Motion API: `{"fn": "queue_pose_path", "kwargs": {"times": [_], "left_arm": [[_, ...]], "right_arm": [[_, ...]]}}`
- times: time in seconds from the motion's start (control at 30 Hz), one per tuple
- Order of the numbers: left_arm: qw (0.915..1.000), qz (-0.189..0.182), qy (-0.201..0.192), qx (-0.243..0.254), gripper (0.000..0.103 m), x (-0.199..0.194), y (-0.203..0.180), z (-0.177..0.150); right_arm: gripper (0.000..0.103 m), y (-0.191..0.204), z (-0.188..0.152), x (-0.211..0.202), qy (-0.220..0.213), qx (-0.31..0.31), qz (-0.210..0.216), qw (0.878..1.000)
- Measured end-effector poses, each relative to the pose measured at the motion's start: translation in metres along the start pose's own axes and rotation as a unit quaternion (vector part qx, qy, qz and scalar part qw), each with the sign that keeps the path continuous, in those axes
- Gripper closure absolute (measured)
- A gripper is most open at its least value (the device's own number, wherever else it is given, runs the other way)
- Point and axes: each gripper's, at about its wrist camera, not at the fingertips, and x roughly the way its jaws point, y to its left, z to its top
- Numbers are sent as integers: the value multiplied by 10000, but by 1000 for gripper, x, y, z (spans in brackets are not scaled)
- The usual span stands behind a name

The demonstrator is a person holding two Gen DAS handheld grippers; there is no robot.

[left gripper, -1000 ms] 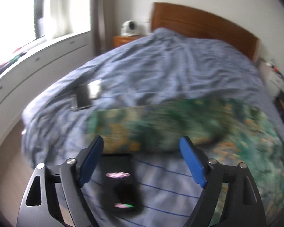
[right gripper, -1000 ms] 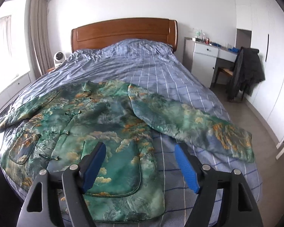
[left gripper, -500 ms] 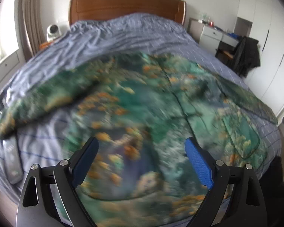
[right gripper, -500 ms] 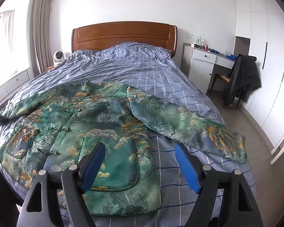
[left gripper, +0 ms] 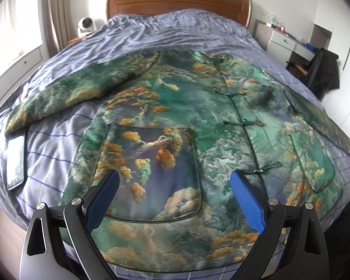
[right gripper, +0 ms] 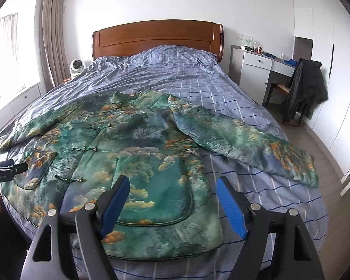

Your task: Fold large clothes

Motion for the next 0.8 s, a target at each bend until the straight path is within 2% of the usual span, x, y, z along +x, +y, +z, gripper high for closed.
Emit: {"fn": "queue_pose_path", "kwargs": {"times": [0.13,0.23,0.4,0.57,0.63,0.7,0.8], "left_arm": [[9998,66,-148,83,7,-1,-5,1],[9991,177,-172,345,7,-2,-14,0],[9984,181,-1,536,7,2,-23,-3],[9989,110,185,420,6,9,-18,1],[9980,318,184,509,4,10,-16,0],[9973,455,162,561,4,9,-13,-1],[9982,379,160,428,4,4,-5,-3]], "right_arm": [[25,2,-2,3,36,20,-6,10000],[25,-1,-5,5,113,50,-85,9999],[25,-13,-8,13,340,292,-426,9981],[25,-23,-10,29,702,471,-713,9939],[25,-24,-9,33,745,423,-794,9932],[25,-27,-11,38,765,418,-636,9942],[25,-47,-17,53,1004,639,107,9928]]}}
